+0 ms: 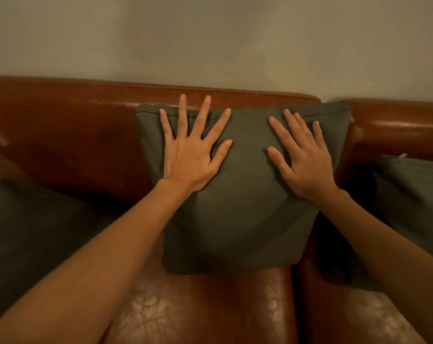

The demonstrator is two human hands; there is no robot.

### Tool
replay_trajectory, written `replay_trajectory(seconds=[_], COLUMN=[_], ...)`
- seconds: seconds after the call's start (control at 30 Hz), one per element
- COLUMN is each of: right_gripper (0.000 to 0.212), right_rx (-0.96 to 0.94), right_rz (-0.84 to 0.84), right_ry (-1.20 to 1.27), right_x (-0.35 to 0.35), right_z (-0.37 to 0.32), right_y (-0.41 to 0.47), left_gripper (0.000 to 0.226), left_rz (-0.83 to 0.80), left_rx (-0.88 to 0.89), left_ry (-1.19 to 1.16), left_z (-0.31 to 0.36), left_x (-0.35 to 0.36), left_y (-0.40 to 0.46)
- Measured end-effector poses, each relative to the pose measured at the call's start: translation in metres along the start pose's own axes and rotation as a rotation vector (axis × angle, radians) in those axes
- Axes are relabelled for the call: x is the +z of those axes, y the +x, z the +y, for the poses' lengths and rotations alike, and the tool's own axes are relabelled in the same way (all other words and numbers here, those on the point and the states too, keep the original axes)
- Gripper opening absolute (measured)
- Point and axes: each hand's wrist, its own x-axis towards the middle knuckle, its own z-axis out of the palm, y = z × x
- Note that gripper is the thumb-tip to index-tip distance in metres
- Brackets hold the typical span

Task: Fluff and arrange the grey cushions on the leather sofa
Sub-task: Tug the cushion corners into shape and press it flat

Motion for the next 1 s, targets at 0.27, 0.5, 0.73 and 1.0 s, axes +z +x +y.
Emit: replay_trajectory(seconds=[0.27, 0.5, 0.73, 1.0], right_gripper=[0.066, 0.059, 0.049, 0.043], right_rx=[0.41, 0.218, 0.122, 0.237], right_rz=[-0.017, 0.005, -0.026, 0.102], right_ry=[0.0, 0.084, 0.152, -0.1], right_x=[-0.001, -0.011, -0.015, -0.01], right_z=[0.017, -0.014, -0.002, 0.045], right_y=[0.011, 0.026, 0.047, 0.046], left_gripper=[0.059, 0.053, 0.061, 0.055], left_rz=[-0.096, -0.026, -0.086, -0.032], left_rx=[-0.422, -0.498, -0.116, 0.005], left_ry=[0.017, -0.141, 0.022, 0.087], left_z=[-0.009, 0.036, -0.007, -0.068], left_x=[0.001, -0.014, -0.019, -0.015], left_y=[0.011, 0.019, 0.011, 0.026])
